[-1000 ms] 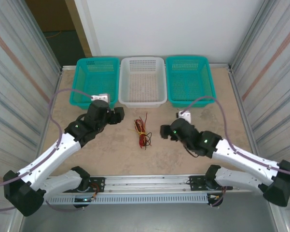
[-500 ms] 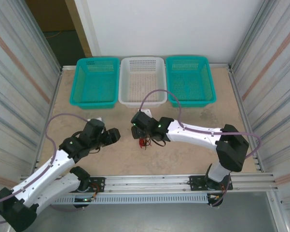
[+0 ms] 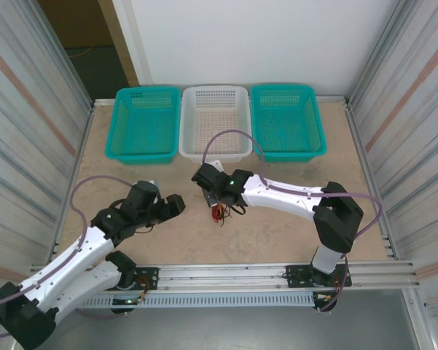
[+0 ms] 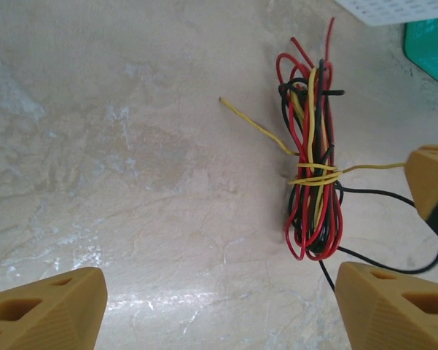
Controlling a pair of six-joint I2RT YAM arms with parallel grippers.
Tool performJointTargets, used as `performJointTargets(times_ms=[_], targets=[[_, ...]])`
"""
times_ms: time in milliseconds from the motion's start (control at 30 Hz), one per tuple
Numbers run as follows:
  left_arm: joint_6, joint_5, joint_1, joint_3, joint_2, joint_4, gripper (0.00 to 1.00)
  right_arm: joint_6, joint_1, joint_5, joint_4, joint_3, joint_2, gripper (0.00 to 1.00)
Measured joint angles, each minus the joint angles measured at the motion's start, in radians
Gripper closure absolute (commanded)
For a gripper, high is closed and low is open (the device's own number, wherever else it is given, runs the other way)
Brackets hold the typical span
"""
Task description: Untangle the cables
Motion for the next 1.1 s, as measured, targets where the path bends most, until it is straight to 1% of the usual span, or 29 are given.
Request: performJointTargets(times_ms=[100, 200, 267, 367, 467, 633, 733, 833, 1000, 1100], targets=[[0.0, 0.049, 0.041, 0.01, 0.018, 0.014, 0.14, -0.089, 0.051, 0.017, -0.012, 0.0, -0.064, 1.0], [0.0, 0.105, 0.085, 0.046, 0.029, 0.024, 0.05, -0.169, 0.092, 0.02, -0.023, 0.0, -0.154, 1.0], [0.003, 0.138, 0.09, 0.08, 0.034, 0.046, 0.02, -0.217, 0.101, 0.016, -0.028, 0.0, -0.214, 1.0], [-0.006, 0.187, 0.08, 0.108, 0.044, 0.104, 0.01, -0.269, 0.102, 0.014, -0.031, 0.0, -0.279, 1.0], [-0.04, 0.227, 0.047, 0.106, 0.062, 0.162, 0.01, -0.298, 0.103, 0.001, -0.031, 0.0, -0.316, 1.0], [-0.103, 0.247, -0.013, 0.084, 0.08, 0.225, 0.01, -0.328, 0.127, -0.024, -0.021, 0.0, -0.327, 1.0], [-0.131, 0.249, -0.016, 0.077, 0.086, 0.232, 0.05, -0.348, 0.156, -0.037, -0.018, 0.0, -0.327, 1.0], [-0.151, 0.244, -0.016, 0.071, 0.089, 0.233, 0.11, -0.354, 0.178, -0.042, -0.017, 0.0, -0.327, 1.0], [-0.187, 0.243, -0.016, 0.035, 0.092, 0.241, 0.17, -0.367, 0.199, -0.048, -0.013, 0.0, -0.326, 1.0], [-0.209, 0.246, -0.016, 0.013, 0.101, 0.25, 0.23, -0.373, 0.208, -0.059, -0.002, 0.0, -0.323, 1.0]])
